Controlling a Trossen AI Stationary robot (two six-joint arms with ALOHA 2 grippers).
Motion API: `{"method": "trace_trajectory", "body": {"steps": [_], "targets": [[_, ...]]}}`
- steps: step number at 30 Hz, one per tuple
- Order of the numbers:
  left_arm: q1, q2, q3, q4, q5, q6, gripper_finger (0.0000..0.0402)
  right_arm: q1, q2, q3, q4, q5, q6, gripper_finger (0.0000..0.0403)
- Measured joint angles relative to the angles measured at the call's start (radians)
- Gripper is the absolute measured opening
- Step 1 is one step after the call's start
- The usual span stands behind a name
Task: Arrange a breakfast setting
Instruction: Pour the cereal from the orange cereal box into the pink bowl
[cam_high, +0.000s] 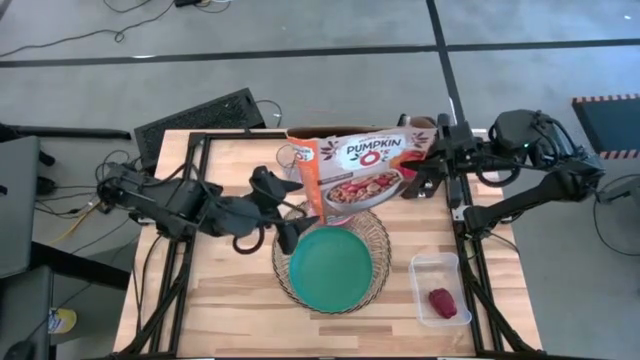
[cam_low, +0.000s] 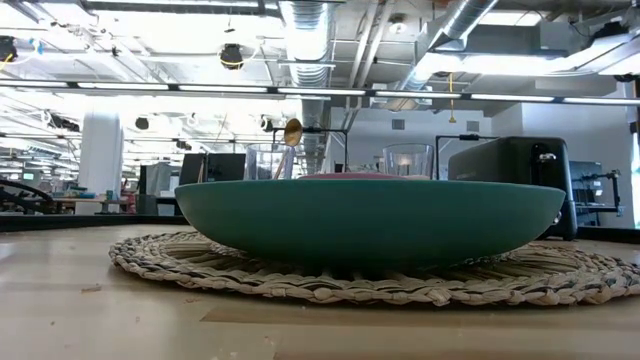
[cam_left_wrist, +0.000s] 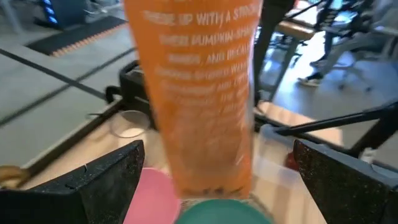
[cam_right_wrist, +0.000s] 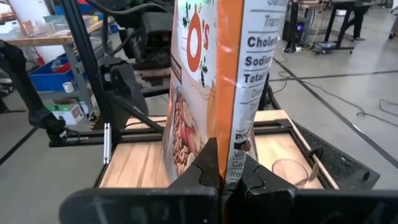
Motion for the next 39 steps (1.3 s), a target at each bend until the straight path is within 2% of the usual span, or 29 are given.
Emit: {"method": "trace_trajectory", "body": {"steps": [4, 15, 22, 25, 33, 36, 39], "targets": [[0.024, 0.018, -0.001, 0.017, 0.048, -0.001, 0.0397, 0.001, 0.015, -0.001, 0.049, -0.003, -0.029, 0.0023], [0.058, 0.027, 0.0, 0.126, 0.064, 0.042, 0.0397, 0.005, 0.045, 0.0, 0.138, -0.023, -0.031, 0.0024], [0.057, 0.026, 0.0, 0.12, 0.054, 0.072, 0.0389, 0.005, 0.055, 0.0, 0.164, -0.023, -0.023, 0.0025], [0.058, 0.026, 0.0, 0.12, 0.041, 0.073, 0.0359, 0.005, 0.055, 0.0, 0.165, -0.023, -0.022, 0.0025], [0.058, 0.026, 0.002, 0.128, 0.065, 0.097, 0.0227, 0.005, 0.055, 0.0, 0.2, -0.024, -0.038, 0.0046], [0.058, 0.026, 0.002, 0.127, 0.065, 0.106, 0.0207, 0.005, 0.055, 0.0, 0.198, -0.025, -0.021, 0.0057], [0.058, 0.026, 0.002, 0.124, 0.067, 0.113, 0.0206, 0.005, 0.055, 0.0, 0.199, -0.025, -0.017, 0.0074]]}}
